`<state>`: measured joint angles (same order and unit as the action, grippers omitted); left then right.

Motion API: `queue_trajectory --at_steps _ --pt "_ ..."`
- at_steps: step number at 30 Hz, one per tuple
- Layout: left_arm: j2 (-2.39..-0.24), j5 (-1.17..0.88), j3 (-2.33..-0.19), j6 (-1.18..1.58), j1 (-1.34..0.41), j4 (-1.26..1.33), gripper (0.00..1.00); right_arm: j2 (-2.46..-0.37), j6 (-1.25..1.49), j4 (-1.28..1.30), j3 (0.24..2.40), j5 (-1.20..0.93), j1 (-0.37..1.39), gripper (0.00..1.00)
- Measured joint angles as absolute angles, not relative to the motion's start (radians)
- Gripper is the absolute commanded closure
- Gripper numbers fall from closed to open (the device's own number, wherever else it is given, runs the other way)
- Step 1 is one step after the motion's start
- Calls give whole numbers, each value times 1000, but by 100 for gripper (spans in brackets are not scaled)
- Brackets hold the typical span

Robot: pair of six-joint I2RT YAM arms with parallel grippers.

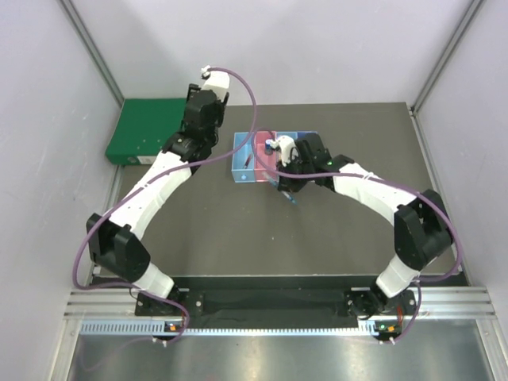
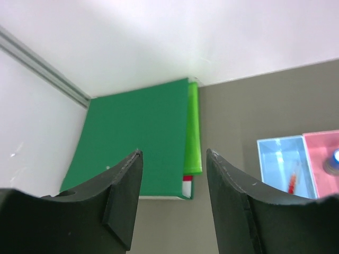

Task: Sort the stationery into containers
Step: Pick up the pen from the center of the board, then place the pen in the storage box.

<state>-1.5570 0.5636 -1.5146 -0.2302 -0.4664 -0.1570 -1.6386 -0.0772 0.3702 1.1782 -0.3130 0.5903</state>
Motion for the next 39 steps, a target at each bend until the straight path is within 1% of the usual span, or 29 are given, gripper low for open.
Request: queue_trajectory --at_steps 5,11,16,27,34,39 --pt "-1504 631 -1451 -270 -466 -73 43 -1696 -12 349 1356 -316 595 100" --pt "-1457 686 -1418 -303 -465 9 41 -1857 130 288 1543 -298 596 100" --pt "-1413 723 -1362 -349 -465 100 41 -1980 227 258 1643 -293 598 100" --pt "-1370 736 -1330 -371 -465 143 41 -2128 398 163 1787 -315 604 100" --pt "-1370 732 -1319 -381 -465 150 41 -2210 439 109 1856 -318 604 100" --pt "-1370 727 -1319 -384 -463 150 41 -2257 447 89 1869 -316 603 100"
